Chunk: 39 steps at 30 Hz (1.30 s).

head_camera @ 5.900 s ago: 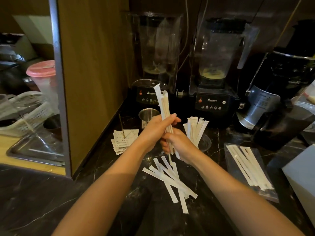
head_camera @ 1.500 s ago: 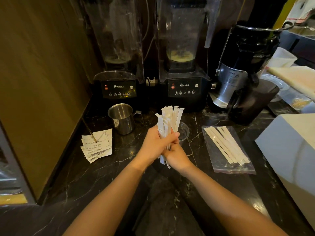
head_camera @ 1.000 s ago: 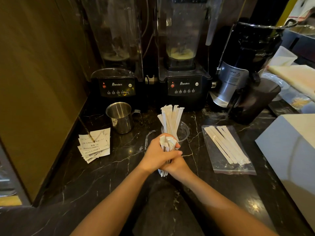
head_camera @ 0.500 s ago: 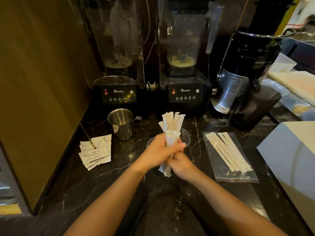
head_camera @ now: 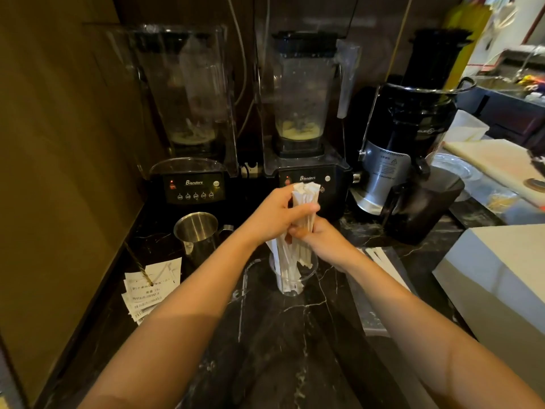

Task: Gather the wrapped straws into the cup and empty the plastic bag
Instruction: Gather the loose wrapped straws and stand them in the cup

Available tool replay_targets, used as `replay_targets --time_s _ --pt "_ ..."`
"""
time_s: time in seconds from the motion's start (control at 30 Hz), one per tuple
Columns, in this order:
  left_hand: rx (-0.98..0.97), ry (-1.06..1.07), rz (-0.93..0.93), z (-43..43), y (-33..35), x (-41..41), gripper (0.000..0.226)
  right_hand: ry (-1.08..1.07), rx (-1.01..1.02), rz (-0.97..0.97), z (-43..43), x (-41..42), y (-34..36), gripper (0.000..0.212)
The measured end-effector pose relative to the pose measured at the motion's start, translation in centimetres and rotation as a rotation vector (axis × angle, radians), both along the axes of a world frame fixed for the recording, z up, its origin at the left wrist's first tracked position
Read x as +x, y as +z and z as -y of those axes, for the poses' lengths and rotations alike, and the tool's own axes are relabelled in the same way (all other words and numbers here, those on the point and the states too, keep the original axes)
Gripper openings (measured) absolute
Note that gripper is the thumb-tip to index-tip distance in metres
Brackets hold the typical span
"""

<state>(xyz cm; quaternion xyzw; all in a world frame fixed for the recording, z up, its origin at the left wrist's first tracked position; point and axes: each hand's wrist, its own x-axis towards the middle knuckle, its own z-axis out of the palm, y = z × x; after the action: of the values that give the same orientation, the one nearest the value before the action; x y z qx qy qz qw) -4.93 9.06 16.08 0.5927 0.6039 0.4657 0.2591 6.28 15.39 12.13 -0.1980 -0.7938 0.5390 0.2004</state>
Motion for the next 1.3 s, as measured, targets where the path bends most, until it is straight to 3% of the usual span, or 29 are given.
replay_targets --time_s 0.27,0.37,0.5,0.63,0.9,1.1,1.3 --pt "-0.044 0.070 -0.041 -1.0 -3.3 -0.6 0.026 -0.028 -0.044 0.103 -1.0 -0.6 -3.2 0.018" --pt "-0.035 0.119 -0.093 -1.0 -4.3 -0.7 0.041 -0.039 -0.030 0.059 -1.4 -0.6 -3.3 0.036" --pt "-0.013 0.186 -0.205 -0.5 -5.7 -0.8 0.039 -0.106 0.045 0.045 -1.8 -0.3 -3.5 0.041" --pt "0.043 0.226 -0.448 -0.1 -6.3 -0.9 0.030 -0.161 0.179 0.054 -1.8 -0.4 -3.9 0.058" --pt "0.015 0.256 -0.882 0.8 -7.5 -1.7 0.034 -0.142 0.598 0.269 -1.7 0.0 -4.5 0.060" --pt "-0.168 0.153 -0.926 1.3 -8.2 -1.6 0.042 -0.107 0.698 0.410 -1.6 0.3 -4.5 0.068" --pt "-0.147 0.208 -0.957 1.2 -7.3 -1.1 0.050 -0.150 0.664 0.455 -1.7 1.2 -3.3 0.083"
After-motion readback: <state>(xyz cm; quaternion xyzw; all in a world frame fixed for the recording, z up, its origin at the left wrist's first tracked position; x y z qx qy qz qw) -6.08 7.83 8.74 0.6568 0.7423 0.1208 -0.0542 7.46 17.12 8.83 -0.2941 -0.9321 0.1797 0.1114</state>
